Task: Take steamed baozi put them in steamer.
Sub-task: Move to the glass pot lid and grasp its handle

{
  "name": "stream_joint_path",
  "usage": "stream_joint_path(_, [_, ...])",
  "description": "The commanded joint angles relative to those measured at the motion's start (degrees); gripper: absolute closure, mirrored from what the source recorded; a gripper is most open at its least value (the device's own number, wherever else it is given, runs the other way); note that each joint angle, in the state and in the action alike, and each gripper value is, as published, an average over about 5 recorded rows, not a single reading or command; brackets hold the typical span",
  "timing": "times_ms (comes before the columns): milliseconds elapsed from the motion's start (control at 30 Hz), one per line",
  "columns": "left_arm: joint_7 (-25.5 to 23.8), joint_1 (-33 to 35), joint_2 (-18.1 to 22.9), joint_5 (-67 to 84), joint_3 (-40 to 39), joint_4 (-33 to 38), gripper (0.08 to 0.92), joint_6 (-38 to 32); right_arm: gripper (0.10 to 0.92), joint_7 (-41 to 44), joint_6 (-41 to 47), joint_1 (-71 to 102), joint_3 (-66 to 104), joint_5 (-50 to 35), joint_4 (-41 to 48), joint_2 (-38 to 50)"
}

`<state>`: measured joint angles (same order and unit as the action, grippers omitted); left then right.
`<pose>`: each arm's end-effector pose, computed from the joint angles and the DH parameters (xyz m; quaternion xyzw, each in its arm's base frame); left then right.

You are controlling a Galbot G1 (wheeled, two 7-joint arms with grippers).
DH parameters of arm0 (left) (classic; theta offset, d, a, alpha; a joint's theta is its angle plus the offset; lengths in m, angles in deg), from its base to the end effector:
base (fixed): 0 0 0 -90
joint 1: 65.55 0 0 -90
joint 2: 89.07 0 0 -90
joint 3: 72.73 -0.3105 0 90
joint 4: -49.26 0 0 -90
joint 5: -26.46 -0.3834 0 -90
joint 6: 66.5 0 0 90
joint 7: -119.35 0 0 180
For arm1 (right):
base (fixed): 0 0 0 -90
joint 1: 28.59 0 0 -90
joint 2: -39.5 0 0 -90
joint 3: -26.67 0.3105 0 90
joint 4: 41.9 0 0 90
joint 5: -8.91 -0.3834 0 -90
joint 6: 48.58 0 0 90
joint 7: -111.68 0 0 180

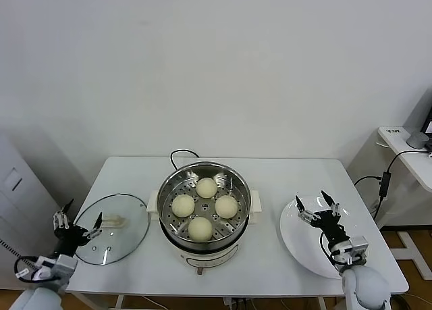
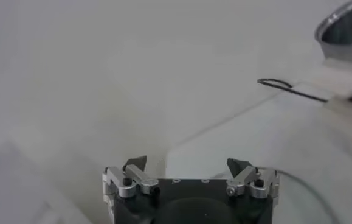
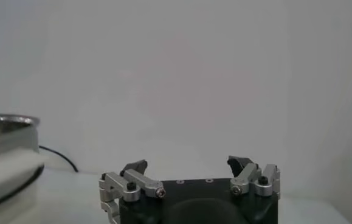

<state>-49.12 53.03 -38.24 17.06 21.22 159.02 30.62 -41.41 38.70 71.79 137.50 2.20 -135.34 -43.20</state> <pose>0.2565 0.1335 -0.2816 0.0040 -0.9096 -0.4099 0.0675 0.3036 -0.1715 -0.3279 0.0604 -0.9976 0.0263 0.0211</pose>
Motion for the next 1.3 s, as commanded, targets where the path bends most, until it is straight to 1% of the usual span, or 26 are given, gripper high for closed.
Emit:
stream_joint_path(33, [0.25,0.34,2.51,-37.62,0.41,-11.01,0.177,-16.79,0.203,1.14,-1.52,2.22,3.47,1.31,0.79,-1.96])
stream_joint_path(200, [3.27,0.18,4.81,-50.55,1.14,-14.21,0.177,-20.69,0.203,1.6,-1.88,1.9,3.89,1.27,1.24,-1.76])
stream_joint_path(333, [5.29,-0.44,6.43,-58.11,1.37,-16.17,0.177,-20.84,0.203,1.88,-2.02,1.31,4.52,1.23,1.59,-1.59])
stream_joint_path(433, [5.82,-1.58,7.56,-60.73,1.37,-17.15,0.177,-20.3,0.203,2.16,-1.99,0.73,4.92,1.15,1.98,-1.17])
stream_joint_path(567, [5.5,-3.83,8.59,-62.03,1.14,-17.87,0.177,-19.24,0.203,2.53,-2.01,0.51,5.1,1.05,2.4,-0.93])
stream_joint_path(933, [2.25,-12.15,10.64,-63.0,0.57,-21.93,0.177,-16.68,0.203,3.23,-3.05,0.93,5.65,1.03,3.11,-1.23])
stream_joint_path(1300, [0.92,-15.22,11.17,-63.22,-0.21,-27.48,0.177,-16.46,0.203,3.6,-3.54,1.35,6.4,0.83,3.2,-1.22])
